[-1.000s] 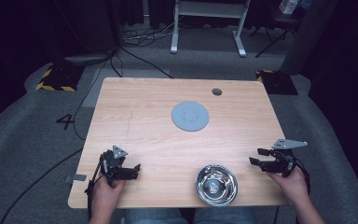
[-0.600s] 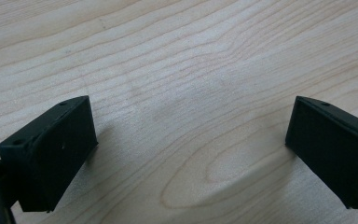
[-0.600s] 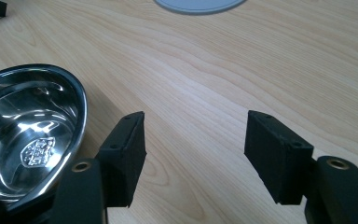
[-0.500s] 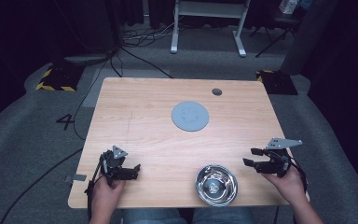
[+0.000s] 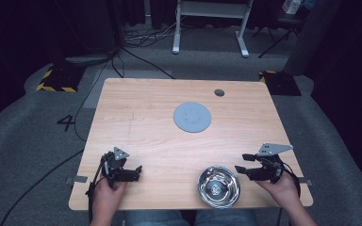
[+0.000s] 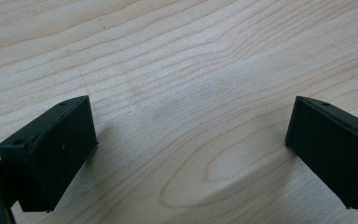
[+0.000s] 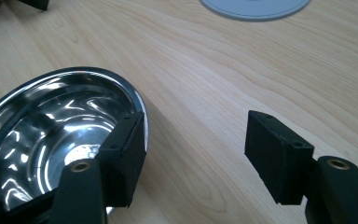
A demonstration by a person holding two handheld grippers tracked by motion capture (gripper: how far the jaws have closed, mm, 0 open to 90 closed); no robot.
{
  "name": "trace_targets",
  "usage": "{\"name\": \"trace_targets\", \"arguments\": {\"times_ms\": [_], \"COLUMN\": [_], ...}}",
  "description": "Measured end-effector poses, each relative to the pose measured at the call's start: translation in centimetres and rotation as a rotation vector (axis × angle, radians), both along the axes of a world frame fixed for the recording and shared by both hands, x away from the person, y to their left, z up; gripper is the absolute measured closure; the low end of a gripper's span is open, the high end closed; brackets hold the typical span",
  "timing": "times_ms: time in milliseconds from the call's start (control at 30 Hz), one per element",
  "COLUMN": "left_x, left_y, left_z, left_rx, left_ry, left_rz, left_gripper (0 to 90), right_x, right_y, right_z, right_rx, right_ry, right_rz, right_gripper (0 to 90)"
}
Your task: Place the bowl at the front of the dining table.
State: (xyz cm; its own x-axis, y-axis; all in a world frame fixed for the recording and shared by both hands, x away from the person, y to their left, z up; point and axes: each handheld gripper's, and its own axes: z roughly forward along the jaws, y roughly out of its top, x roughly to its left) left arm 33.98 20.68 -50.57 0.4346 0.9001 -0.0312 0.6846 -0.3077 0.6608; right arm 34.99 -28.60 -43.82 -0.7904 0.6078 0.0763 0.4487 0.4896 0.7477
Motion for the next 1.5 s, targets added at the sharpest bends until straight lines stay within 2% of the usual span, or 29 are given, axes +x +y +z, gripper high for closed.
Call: {"name": "trace_targets", "arguments": {"times_ms": [200, 400, 433, 467, 600, 667, 700, 933, 1100, 1167, 1200, 1233, 1267, 1333, 1500], "left_x": [0.0, 0.0, 0.0, 0.0, 0.0, 0.0, 0.0, 0.0, 0.0, 0.0, 0.0, 0.0, 0.0, 0.0, 0.0], "left_y": [0.0, 0.0, 0.0, 0.0, 0.0, 0.0, 0.0, 0.0, 0.0, 0.0, 0.0, 0.0, 0.0, 0.0, 0.0], "left_z": [0.0, 0.0, 0.0, 0.0, 0.0, 0.0, 0.0, 0.0, 0.0, 0.0, 0.0, 0.0, 0.0, 0.0, 0.0], "left_rx": [0.001, 0.001, 0.001, 0.001, 0.001, 0.000, 0.000, 0.001, 0.000, 0.000, 0.001, -0.001, -0.001, 0.001, 0.001], "left_ry": [-0.001, 0.000, 0.000, 0.000, 0.000, 0.000, 0.001, 0.001, 0.000, 0.000, 0.000, 0.000, 0.000, 0.000, 0.000], "left_rz": [0.000, 0.000, 0.000, 0.000, 0.000, 0.000, -0.001, -0.001, -0.001, 0.000, 0.000, 0.001, 0.001, 0.000, 0.000], "left_gripper": [1.9, 1.9, 1.9, 1.9, 1.9, 1.9, 1.9, 1.9, 1.9, 1.9, 1.9, 1.9, 1.9, 1.9, 1.9], "right_x": [-0.6, -1.6, -1.6, -1.7, -1.6, -1.5, -1.1, 0.0, 0.7, 1.1, 1.1, 1.4, 1.4, 1.5, 1.8], "right_y": [1.2, 3.1, 3.1, 3.5, 4.0, 4.2, 4.3, 4.5, 5.1, 5.3, 5.3, 5.4, 5.5, 5.5, 5.4], "right_z": [0.0, 0.3, 0.3, 0.2, 0.0, -0.1, -0.5, -1.4, -2.4, -2.9, -2.9, -3.2, -3.2, -3.3, -3.3], "right_rx": [-0.009, -0.008, -0.008, 0.000, 0.025, 0.014, -0.009, -0.035, -0.067, -0.073, -0.073, -0.074, -0.078, -0.083, -0.098], "right_ry": [0.007, 0.020, 0.020, 0.040, 0.094, 0.092, 0.098, 0.120, 0.156, 0.190, 0.190, 0.219, 0.230, 0.235, 0.259], "right_rz": [0.040, 0.121, 0.121, 0.144, 0.174, 0.174, 0.157, 0.130, 0.138, 0.147, 0.147, 0.152, 0.154, 0.155, 0.149], "right_gripper": [37.7, 37.3, 37.3, 37.1, 36.7, 36.7, 36.8, 37.8, 44.7, 49.3, 49.3, 53.7, 55.6, 57.8, 70.7]}}
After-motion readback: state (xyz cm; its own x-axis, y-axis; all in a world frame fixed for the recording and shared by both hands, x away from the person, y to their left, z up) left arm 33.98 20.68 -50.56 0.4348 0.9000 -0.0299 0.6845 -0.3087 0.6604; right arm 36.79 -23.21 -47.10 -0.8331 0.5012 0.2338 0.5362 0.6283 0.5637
